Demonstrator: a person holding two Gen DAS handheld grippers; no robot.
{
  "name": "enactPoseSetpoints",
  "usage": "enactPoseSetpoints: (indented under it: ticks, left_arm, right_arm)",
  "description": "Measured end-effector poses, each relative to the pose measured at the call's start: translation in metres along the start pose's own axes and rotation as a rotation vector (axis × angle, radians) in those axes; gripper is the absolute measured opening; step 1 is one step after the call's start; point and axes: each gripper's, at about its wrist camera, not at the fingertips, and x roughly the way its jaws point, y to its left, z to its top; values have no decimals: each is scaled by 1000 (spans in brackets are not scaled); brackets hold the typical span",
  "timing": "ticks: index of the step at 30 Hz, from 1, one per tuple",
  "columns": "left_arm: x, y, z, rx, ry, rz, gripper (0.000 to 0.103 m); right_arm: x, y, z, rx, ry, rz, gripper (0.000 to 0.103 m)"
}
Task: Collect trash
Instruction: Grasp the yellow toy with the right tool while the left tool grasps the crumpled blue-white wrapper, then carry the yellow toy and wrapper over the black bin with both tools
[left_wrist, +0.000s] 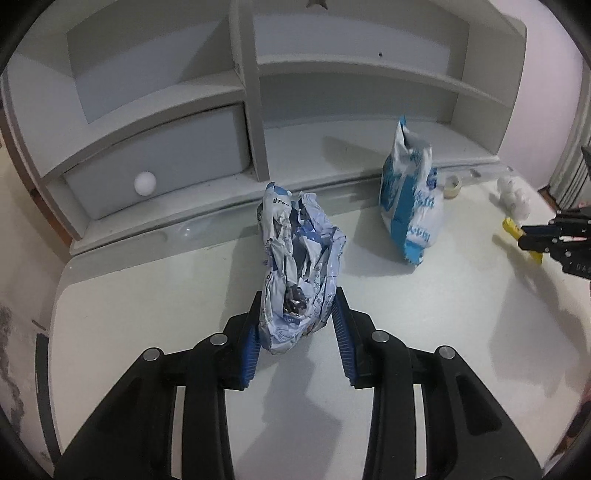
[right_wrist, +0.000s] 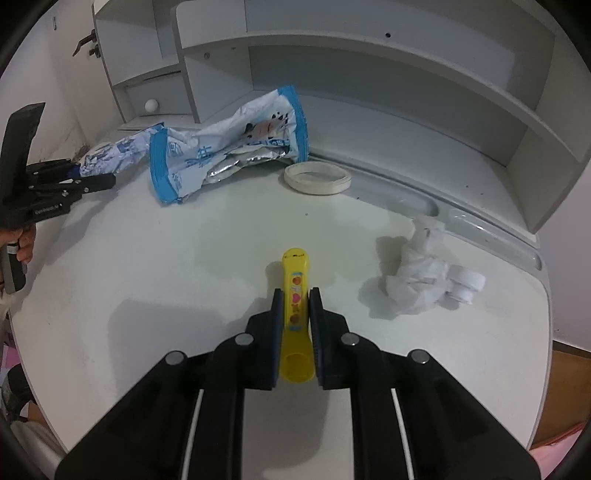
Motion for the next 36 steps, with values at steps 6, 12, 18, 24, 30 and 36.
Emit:
enactPoseSetpoints:
  ticks: [6, 12, 18, 24, 30, 36]
  left_arm:
    - [-10, 2, -2, -2, -14, 10, 35]
    - [-16, -7, -8, 21, -14, 10, 35]
    - [-25, -22, -11, 49, -23, 0, 35]
    - [-37, -54, -14, 90, -30, -42, 35]
    - [-73, -151, -2, 242, -116, -207, 35]
    - [-105, -314, -9, 538, -151, -411, 35]
  right_arm:
    - [-15, 3, -8, -7, -22, -5, 14]
    - [-19, 5, -19, -8, -22, -5, 14]
    - [-28, 5, -33, 3, -32, -12, 14]
    - [-48, 1, -51, 12, -51, -28, 14]
    - [-114, -32, -91, 92, -140, -84, 14]
    - [-206, -94, -188, 294, -223, -189, 14]
